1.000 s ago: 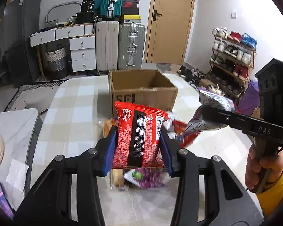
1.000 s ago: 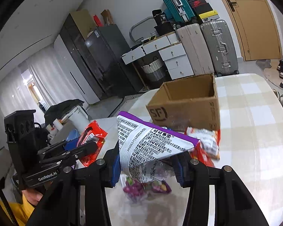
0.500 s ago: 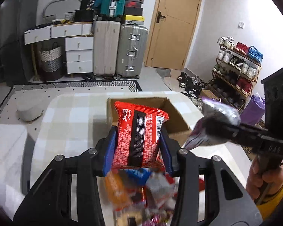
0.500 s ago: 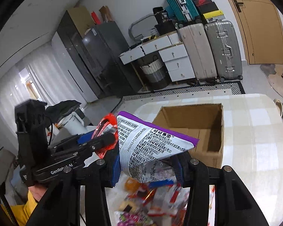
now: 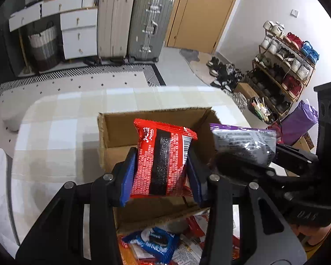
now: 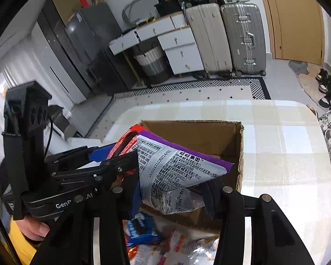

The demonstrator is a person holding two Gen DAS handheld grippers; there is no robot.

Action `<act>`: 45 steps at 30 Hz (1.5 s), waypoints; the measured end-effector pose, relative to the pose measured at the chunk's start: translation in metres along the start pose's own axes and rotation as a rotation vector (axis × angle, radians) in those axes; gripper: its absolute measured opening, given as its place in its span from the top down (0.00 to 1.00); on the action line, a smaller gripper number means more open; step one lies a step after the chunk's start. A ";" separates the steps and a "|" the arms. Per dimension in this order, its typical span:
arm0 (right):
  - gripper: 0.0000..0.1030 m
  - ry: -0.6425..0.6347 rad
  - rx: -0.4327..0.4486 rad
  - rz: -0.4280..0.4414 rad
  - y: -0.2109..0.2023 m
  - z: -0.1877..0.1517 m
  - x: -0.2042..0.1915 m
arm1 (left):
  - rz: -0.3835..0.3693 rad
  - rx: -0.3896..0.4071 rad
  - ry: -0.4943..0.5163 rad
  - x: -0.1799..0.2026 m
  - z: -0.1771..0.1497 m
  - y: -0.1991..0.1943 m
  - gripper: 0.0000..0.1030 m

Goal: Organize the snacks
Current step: 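Carry both packets over the SF box with both tools and release them inside, then withdraw both tools from the box back over the snack pile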

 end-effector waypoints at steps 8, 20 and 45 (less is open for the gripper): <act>0.55 -0.002 -0.065 -0.034 0.034 -0.001 0.012 | 0.024 -0.060 -0.004 -0.007 -0.003 0.058 0.61; 0.48 0.003 -0.070 -0.081 0.040 -0.006 0.015 | 0.094 -0.030 -0.024 -0.020 -0.028 0.053 0.45; 0.23 -0.120 0.338 -0.017 -0.141 -0.075 -0.060 | 0.378 0.353 -0.066 0.015 -0.147 -0.152 0.19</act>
Point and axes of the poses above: each gripper's, at about its wrist camera, not at the fingertips, and y roughly the way its jaws point, x to its right, z to its top, the point moved 1 cm from there along y, roughly the way its jaws point, and after that the axes turned 3 degrees about -x, right-handed, at the moved point
